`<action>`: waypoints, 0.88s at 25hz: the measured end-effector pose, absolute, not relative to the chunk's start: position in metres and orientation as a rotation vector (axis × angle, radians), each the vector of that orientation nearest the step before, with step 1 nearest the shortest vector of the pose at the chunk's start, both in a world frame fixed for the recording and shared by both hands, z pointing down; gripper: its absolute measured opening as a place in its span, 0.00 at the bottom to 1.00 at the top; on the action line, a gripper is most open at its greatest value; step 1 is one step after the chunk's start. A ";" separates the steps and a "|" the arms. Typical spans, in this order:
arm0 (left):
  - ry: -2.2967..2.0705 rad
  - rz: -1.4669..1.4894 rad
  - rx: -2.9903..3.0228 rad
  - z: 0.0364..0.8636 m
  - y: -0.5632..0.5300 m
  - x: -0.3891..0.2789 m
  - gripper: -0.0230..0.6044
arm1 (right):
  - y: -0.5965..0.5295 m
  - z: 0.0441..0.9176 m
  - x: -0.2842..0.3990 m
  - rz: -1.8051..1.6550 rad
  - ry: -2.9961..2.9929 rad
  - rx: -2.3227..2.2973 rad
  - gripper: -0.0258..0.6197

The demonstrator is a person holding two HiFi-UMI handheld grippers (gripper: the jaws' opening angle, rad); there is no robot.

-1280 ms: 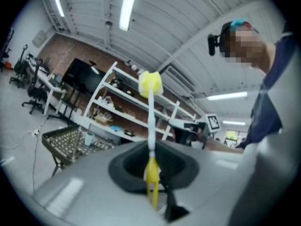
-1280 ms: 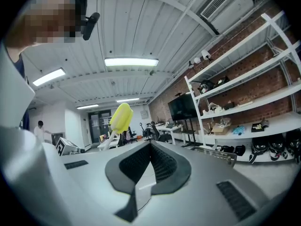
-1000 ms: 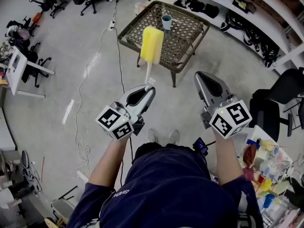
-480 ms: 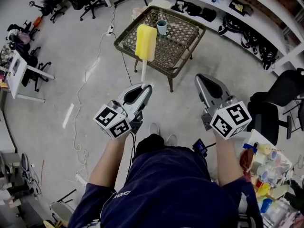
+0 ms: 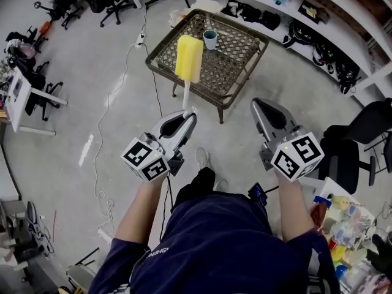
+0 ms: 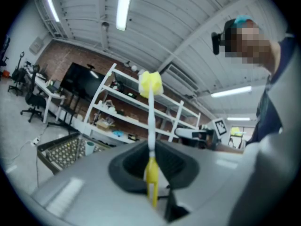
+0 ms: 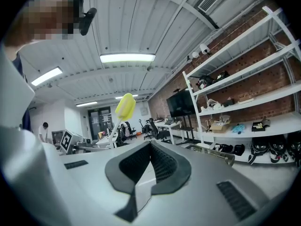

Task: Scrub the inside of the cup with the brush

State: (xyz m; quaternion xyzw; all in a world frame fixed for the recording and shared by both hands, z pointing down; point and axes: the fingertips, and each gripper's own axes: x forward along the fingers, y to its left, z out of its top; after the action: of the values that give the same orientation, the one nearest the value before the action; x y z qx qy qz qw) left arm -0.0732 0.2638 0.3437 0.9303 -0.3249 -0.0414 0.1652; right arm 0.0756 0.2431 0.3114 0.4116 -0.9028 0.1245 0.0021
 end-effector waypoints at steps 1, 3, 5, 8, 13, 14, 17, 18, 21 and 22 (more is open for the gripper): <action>-0.922 -0.117 2.647 0.346 0.256 -0.076 0.10 | 0.235 0.314 0.073 0.394 -2.829 1.292 0.05; -0.911 -0.114 2.643 0.350 0.239 -0.082 0.10 | 0.218 0.316 0.067 0.403 -2.820 1.296 0.05; -0.902 -0.108 2.636 0.355 0.221 -0.088 0.10 | 0.199 0.319 0.060 0.411 -2.814 1.297 0.05; -0.892 -0.106 2.620 0.362 0.194 -0.095 0.10 | 0.173 0.323 0.050 0.421 -2.806 1.297 0.05; -0.848 -0.086 2.613 0.374 0.149 -0.107 0.10 | 0.126 0.329 0.036 0.438 -2.778 1.330 0.05; -0.842 -0.083 2.604 0.376 0.140 -0.110 0.10 | 0.117 0.331 0.033 0.444 -2.772 1.336 0.05; -0.823 -0.076 2.583 0.383 0.117 -0.119 0.10 | 0.094 0.335 0.024 0.459 -2.757 1.353 0.05; -0.816 -0.071 2.582 0.385 0.110 -0.122 0.10 | 0.087 0.337 0.021 0.460 -2.753 1.359 0.05; -0.796 -0.059 2.585 0.389 0.091 -0.129 0.10 | 0.067 0.341 0.014 0.464 -2.739 1.375 0.05; -0.791 -0.057 2.585 0.390 0.085 -0.131 0.10 | 0.062 0.342 0.012 0.466 -2.735 1.381 0.05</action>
State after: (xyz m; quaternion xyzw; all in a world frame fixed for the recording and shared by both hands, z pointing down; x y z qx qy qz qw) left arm -0.1308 0.0851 0.3898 0.9332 -0.2857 -0.0206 0.2171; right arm 0.0115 0.0615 0.3416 0.4454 -0.8824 0.1503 0.0212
